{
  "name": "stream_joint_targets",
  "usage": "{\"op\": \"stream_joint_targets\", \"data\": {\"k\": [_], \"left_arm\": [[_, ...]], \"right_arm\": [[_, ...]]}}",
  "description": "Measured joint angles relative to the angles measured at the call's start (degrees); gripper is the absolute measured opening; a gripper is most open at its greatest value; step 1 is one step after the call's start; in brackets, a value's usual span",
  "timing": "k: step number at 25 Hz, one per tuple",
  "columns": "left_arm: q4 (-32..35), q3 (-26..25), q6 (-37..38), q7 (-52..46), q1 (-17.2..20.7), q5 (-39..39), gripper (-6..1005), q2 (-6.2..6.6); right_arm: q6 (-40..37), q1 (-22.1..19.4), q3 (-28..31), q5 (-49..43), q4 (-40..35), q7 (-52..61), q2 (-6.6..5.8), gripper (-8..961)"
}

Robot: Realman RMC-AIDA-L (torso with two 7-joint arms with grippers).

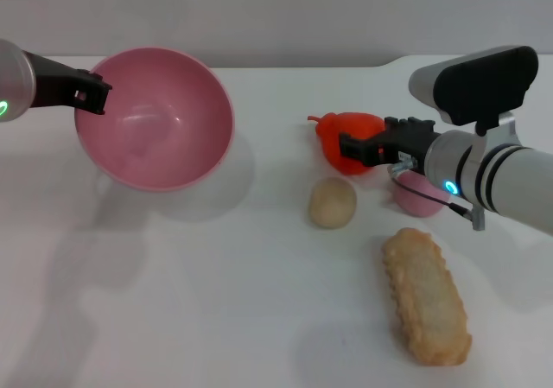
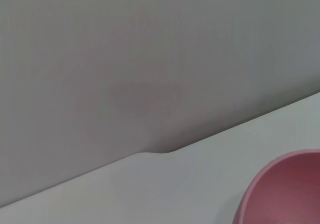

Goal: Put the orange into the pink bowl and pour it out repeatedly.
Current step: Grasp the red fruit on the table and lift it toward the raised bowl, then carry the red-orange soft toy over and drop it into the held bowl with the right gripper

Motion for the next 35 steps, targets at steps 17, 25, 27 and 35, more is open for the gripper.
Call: {"op": "stream_joint_targets", "data": {"k": [17, 25, 27, 35], "left_arm": [[-0.6, -0.4, 0.4, 1.1, -0.5, -0.3, 40, 0.03], [-2.1, -0.4, 0.9, 1.4, -0.5, -0.3, 40, 0.00], [-2.5, -0.4, 1.3, 1.4, -0.5, -0.3, 41, 0.00], [-5.8, -0.2, 2.7, 1.4, -1.2, -0.3, 41, -0.06]], "right_arm": [[0.1, 7.0, 3.2, 5.9, 11.3, -1.9, -0.11, 751], [-0.1, 4.4, 3.0, 5.6, 7.0, -4.4, -0.20, 430], [0.3, 2.2, 3.0, 5.5, 3.2, -5.6, -0.24, 351], [8.5, -7.9, 6.2, 3.9, -18.5, -11.1, 0.05, 134]]}}
